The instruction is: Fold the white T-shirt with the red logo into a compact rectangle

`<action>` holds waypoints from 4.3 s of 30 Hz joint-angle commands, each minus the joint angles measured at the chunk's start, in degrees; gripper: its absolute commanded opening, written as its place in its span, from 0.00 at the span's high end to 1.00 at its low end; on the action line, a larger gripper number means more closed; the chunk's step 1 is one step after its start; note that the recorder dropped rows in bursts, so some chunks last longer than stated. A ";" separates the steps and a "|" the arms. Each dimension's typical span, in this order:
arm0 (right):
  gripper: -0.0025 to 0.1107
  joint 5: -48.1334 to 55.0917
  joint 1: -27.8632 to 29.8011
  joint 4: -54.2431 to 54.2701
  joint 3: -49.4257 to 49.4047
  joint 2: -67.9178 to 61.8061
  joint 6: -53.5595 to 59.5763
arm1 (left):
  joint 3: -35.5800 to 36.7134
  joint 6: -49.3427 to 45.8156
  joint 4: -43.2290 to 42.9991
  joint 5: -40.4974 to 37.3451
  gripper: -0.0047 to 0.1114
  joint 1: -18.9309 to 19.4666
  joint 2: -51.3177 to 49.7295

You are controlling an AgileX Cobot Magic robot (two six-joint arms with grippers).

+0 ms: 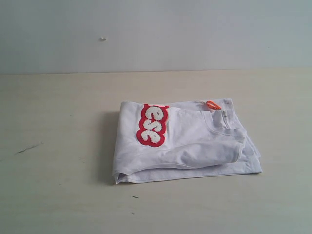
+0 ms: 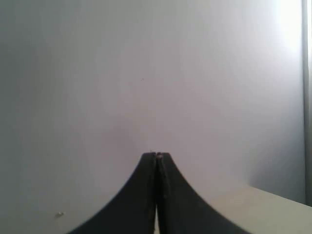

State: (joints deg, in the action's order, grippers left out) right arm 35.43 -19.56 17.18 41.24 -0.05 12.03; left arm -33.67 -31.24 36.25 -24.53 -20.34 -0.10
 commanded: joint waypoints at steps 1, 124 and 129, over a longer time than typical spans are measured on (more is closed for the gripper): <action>0.98 0.07 0.18 -0.28 -0.10 0.05 -0.18 | 0.15 0.00 -0.04 -0.29 0.96 -0.23 0.10; 0.98 0.21 0.18 -0.02 -0.10 0.05 -0.18 | 33.67 35.87 -37.53 3.97 0.96 17.91 0.10; 0.98 0.21 0.18 -0.02 -0.10 0.05 -0.18 | 33.67 35.87 -37.53 3.97 0.96 17.91 0.10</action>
State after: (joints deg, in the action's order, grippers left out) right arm 35.80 -19.56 17.18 41.24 -0.05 11.80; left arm -0.13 4.94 -1.08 -20.93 -2.63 -0.31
